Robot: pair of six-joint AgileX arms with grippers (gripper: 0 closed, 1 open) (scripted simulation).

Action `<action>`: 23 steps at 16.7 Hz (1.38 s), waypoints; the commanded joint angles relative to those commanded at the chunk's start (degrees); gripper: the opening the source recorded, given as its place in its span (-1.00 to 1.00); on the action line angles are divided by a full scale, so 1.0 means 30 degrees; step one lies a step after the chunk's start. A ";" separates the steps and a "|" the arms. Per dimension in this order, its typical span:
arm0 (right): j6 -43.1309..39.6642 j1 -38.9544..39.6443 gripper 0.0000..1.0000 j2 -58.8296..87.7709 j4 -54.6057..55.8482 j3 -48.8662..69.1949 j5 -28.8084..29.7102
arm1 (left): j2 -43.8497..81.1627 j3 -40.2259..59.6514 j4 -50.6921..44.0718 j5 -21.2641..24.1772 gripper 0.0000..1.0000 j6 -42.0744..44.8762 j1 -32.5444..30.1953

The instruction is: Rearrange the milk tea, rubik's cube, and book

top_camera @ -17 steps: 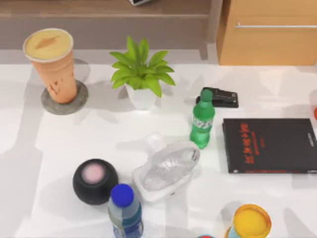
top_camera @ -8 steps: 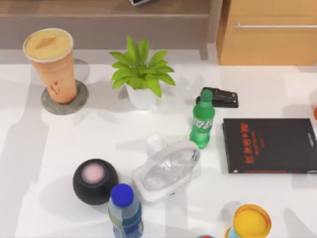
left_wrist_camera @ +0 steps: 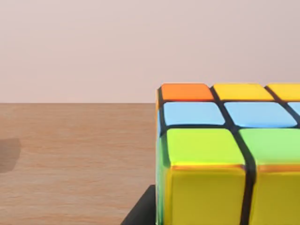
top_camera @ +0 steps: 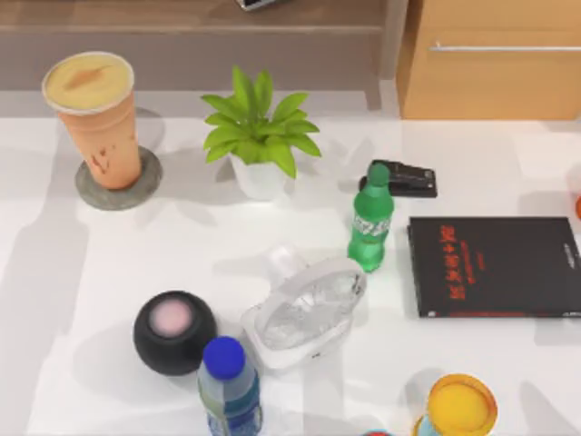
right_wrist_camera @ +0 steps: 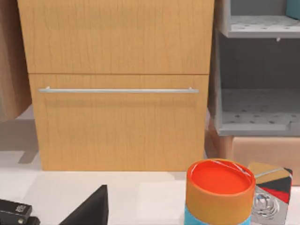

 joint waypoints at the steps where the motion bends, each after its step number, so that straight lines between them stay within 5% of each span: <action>1: 0.0000 0.0000 1.00 0.0000 0.0000 0.0000 0.0000 | 0.0000 0.0000 0.0000 0.0000 -0.40 0.0000 0.0000; 10: 0.0000 0.0000 1.00 0.0000 0.0000 0.0000 0.0000 | 0.0000 0.0000 0.0000 0.0000 0.96 0.0000 0.0000; 23: 0.0000 0.0000 1.00 0.0000 0.0000 0.0000 0.0000 | -0.1042 -0.1162 0.0280 0.0004 1.00 0.0005 0.0054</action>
